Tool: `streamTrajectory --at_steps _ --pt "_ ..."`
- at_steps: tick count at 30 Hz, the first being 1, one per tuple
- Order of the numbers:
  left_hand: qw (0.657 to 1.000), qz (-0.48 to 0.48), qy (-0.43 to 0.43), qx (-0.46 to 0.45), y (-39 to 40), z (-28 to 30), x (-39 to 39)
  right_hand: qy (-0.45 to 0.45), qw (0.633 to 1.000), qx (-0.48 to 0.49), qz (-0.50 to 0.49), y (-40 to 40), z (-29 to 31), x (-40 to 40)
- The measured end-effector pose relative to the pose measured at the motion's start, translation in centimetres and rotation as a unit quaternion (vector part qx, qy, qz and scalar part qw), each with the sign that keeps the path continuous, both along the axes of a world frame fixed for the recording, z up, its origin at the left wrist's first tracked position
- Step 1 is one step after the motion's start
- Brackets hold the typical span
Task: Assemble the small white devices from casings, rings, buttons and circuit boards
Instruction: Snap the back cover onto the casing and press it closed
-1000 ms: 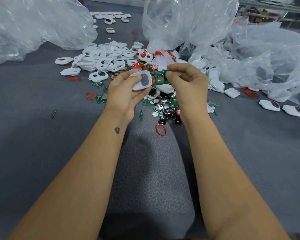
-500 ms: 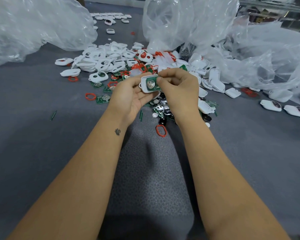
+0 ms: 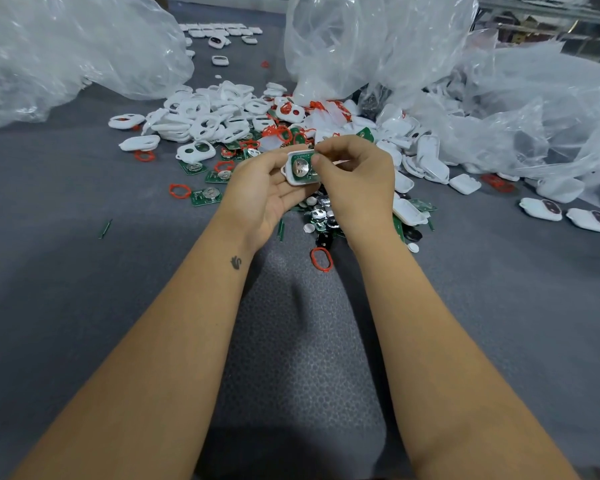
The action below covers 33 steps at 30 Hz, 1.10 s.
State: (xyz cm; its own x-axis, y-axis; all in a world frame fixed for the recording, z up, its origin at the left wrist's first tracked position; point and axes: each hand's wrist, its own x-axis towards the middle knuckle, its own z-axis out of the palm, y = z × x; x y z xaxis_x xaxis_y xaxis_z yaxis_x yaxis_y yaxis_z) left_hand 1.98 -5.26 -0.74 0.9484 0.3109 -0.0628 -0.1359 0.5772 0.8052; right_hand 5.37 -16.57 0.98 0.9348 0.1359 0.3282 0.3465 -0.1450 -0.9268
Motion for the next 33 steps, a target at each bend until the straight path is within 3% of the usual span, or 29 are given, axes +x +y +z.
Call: streamTrajectory --at_steps 8,15,20,33 --pt "0.995 -0.006 -0.018 0.095 -0.29 -0.30 -0.08 -0.011 1.000 -0.021 -0.011 0.13 -0.14 0.12" --pt "0.995 0.013 -0.009 0.101 -0.23 -0.19 -0.07 -0.022 0.998 -0.016 -0.051 -0.10 -0.29 0.24" --pt "0.995 0.011 -0.017 0.101 -0.20 -0.07 -0.14 0.038 0.999 0.002 0.002 -0.27 -0.03 0.20" --pt "0.991 -0.004 0.001 0.132 -0.35 -0.13 -0.37 0.028 0.999 -0.019 0.001 -0.42 -0.24 0.40"
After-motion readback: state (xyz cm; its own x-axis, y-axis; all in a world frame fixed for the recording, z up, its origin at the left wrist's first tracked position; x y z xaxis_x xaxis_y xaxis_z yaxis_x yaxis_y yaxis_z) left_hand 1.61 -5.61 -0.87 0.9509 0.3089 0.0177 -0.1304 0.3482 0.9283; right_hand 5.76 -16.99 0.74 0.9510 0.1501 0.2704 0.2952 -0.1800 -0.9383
